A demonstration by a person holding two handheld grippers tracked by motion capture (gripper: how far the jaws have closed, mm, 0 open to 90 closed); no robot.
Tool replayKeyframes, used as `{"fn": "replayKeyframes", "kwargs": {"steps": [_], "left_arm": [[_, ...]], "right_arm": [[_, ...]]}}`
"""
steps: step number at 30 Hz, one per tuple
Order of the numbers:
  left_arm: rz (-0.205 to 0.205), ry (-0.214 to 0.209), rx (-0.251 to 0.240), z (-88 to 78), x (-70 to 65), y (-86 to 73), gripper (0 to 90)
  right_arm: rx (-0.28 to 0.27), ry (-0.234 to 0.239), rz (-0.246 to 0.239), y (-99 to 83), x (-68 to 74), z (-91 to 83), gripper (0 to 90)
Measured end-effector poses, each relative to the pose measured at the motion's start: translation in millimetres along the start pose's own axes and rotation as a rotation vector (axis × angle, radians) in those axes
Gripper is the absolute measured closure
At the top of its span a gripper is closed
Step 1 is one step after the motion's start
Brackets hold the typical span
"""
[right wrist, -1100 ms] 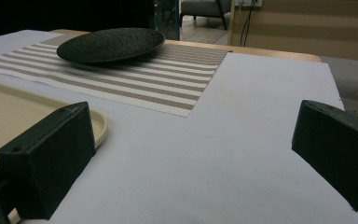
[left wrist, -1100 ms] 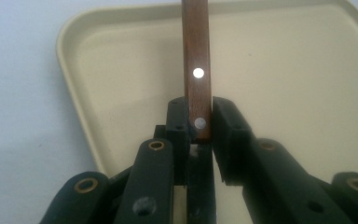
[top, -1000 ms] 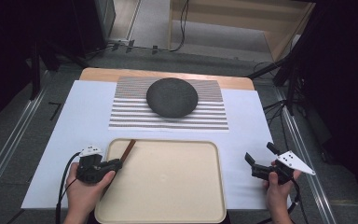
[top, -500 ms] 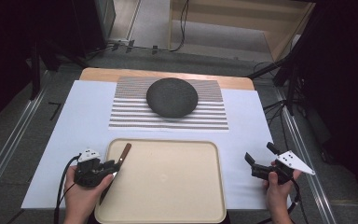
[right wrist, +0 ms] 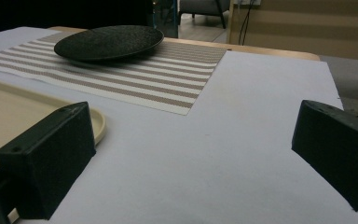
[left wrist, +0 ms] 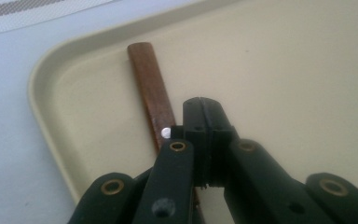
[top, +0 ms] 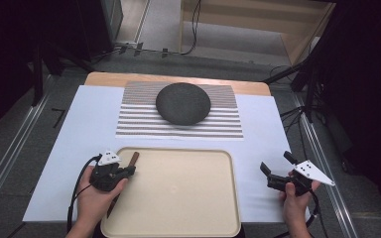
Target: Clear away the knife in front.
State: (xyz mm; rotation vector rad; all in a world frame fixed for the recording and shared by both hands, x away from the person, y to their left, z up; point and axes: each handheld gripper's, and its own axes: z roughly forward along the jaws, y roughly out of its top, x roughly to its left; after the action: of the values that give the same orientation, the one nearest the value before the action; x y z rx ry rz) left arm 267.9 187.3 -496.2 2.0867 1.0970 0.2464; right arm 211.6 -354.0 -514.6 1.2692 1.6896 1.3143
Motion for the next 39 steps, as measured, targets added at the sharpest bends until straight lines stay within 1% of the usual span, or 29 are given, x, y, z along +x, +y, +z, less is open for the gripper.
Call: {"fn": "replayKeyframes", "kwargs": {"steps": [6, 7, 8, 16, 18, 24, 25, 27, 28, 29, 31, 33, 35, 36, 38, 39], "left_arm": [[-0.03, 0.015, -0.008, -6.1, 10.6, -3.3, 89.5], [-0.031, 0.01, -0.006, -7.4, 12.7, -4.0, 89.6], [-0.042, 0.008, -0.012, -8.3, 14.0, -4.7, 89.6], [-0.055, 0.017, 0.001, -12.0, 22.1, -9.5, 89.6], [-0.061, 0.007, -0.003, -13.1, 23.3, -9.7, 89.6], [-0.058, 0.002, -0.008, -12.8, 23.7, -10.3, 89.6], [-0.052, -0.002, -0.016, -13.4, 23.8, -10.4, 89.5], [-0.042, -0.027, -0.042, -15.2, 23.7, -10.2, 89.5], [-0.038, -0.032, -0.052, -15.9, 23.4, -10.1, 89.5], [-0.026, -0.042, -0.066, -17.3, 23.4, -10.0, 89.4], [-0.021, -0.042, -0.09, -18.6, 22.5, -10.2, 89.1], [-0.009, -0.044, -0.113, -20.8, 22.5, -10.3, 84.7], [0.012, -0.031, -0.137, -23.6, 22.5, -10.0, 81.0], [0.015, -0.028, -0.15, -24.8, 22.6, -9.9, 78.0], [0.021, -0.023, -0.183, -28.9, 24.2, -9.6, 73.8], [0.026, -0.021, -0.207, -31.8, 25.1, -9.6, 71.5]], "right_arm": [[-0.003, 0.002, 0.002, -0.1, -0.1, -0.1, 0.0], [-0.002, 0.001, 0.002, 0.0, -0.1, -0.2, 0.0], [-0.003, 0.001, 0.002, 0.0, -0.1, -0.1, 0.0], [-0.002, -0.001, 0.002, 0.0, -0.3, -0.1, 0.0], [-0.002, -0.001, 0.003, -0.1, -0.2, -0.1, 0.0], [-0.003, -0.002, 0.0, -0.1, -0.7, -0.2, 0.0], [-0.004, -0.002, 0.001, -0.1, -0.7, -0.2, 0.0], [-0.005, -0.002, 0.0, -0.1, -0.7, -0.1, 0.0], [-0.004, -0.002, 0.0, -0.1, -0.7, -0.1, 0.0], [-0.004, -0.001, 0.002, -0.1, -0.5, -0.1, 0.0], [-0.003, -0.001, 0.002, -0.1, -0.5, -0.1, 0.0], [-0.004, -0.001, 0.002, -0.1, -0.4, -0.1, 0.0], [-0.004, -0.001, 0.002, -0.1, -0.4, -0.2, 0.0], [-0.004, -0.001, 0.002, -0.1, -0.4, -0.2, 0.0], [-0.004, 0.0, 0.002, -0.1, -0.4, -0.3, 0.0], [-0.005, 0.0, 0.001, -0.1, -0.4, -0.2, 0.0]]}}
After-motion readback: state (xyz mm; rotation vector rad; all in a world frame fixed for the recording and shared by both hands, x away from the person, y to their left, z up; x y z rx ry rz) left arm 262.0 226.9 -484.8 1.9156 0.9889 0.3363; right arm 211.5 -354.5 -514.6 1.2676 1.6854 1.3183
